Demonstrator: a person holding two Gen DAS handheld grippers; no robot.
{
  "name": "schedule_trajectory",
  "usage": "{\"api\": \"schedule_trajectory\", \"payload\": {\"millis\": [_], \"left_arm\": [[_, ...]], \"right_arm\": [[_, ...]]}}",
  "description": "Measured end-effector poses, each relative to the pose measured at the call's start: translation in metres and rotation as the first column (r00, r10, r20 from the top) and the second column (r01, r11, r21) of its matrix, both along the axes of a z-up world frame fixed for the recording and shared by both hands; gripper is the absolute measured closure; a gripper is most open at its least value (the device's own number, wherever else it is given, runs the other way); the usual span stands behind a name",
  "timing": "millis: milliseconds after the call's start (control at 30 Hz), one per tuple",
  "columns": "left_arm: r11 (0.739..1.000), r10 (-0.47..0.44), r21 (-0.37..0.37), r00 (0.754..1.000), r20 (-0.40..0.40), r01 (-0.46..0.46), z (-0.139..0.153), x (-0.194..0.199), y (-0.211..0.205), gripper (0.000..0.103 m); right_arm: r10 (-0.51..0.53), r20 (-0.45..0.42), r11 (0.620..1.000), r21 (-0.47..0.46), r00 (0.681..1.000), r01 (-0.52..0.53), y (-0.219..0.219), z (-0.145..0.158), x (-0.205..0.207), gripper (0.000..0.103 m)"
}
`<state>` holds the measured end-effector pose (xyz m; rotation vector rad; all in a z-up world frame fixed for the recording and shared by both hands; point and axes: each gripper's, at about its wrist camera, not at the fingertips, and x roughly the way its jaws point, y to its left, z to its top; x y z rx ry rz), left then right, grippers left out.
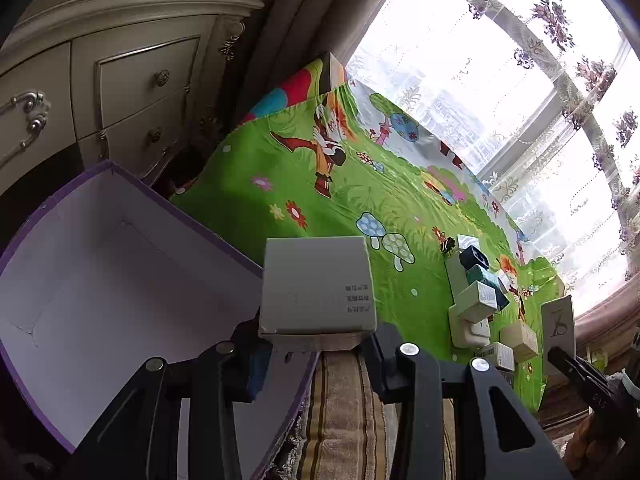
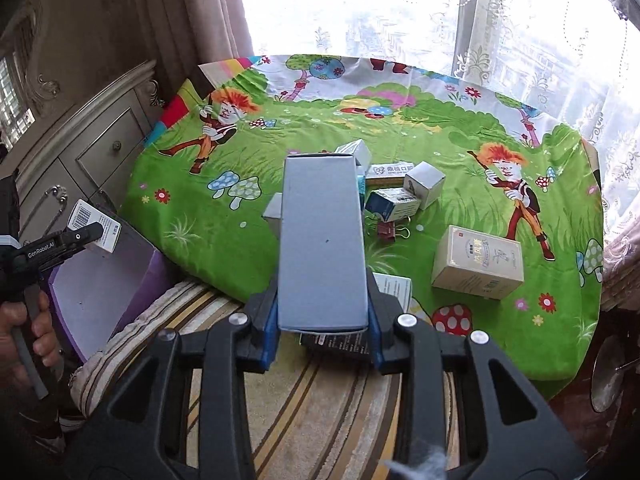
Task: Organize rigid objects
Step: 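Carry both boxes into the purple-rimmed storage box and open both grippers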
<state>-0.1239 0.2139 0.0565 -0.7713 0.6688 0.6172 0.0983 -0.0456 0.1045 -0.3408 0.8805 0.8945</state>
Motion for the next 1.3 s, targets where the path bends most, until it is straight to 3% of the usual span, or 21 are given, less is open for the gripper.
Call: {"api": "schedule_trajectory", "payload": {"millis": [200,533,700,933,1000,1100,1167,1300], "left_arm": [[0.995,0.097,-0.018,0.994,-0.045,-0.098,-0.023,-0.038,0.033,0.062],[0.984,0.177,-0.001,0.978,-0.114,-0.178,-0.050,-0.067,0.069,0.062],[0.982,0.183,-0.014,0.974,-0.131,-0.186,-0.061,-0.071,0.080,0.062],[0.978,0.189,-0.061,0.973,-0.133,-0.198,-0.079,-0.071,0.091,0.061],[0.978,0.184,-0.073,0.974,-0.135,-0.195,-0.082,-0.069,0.094,0.054],[0.980,0.176,-0.071,0.975,-0.136,-0.187,-0.083,-0.063,0.093,0.039],[0.982,0.169,-0.059,0.976,-0.138,-0.179,-0.081,-0.057,0.093,0.035],[0.985,0.154,-0.052,0.979,-0.135,-0.162,-0.076,-0.048,0.089,0.035]], "right_arm": [[0.211,-0.041,0.976,-0.041,0.977,-0.212,0.087,-0.015,-0.053,0.064],[0.479,-0.086,0.865,-0.126,0.874,-0.486,0.192,-0.055,-0.141,0.064],[0.520,-0.119,0.827,-0.177,0.846,-0.534,0.219,-0.082,-0.164,0.064],[0.532,-0.154,0.794,-0.251,0.833,-0.554,0.238,-0.116,-0.169,0.063],[0.530,-0.168,0.786,-0.269,0.831,-0.556,0.241,-0.122,-0.168,0.063],[0.523,-0.196,0.784,-0.269,0.829,-0.559,0.243,-0.125,-0.165,0.046],[0.514,-0.196,0.797,-0.251,0.835,-0.549,0.242,-0.123,-0.161,0.035],[0.504,-0.168,0.814,-0.235,0.847,-0.531,0.235,-0.116,-0.152,0.034]]}}
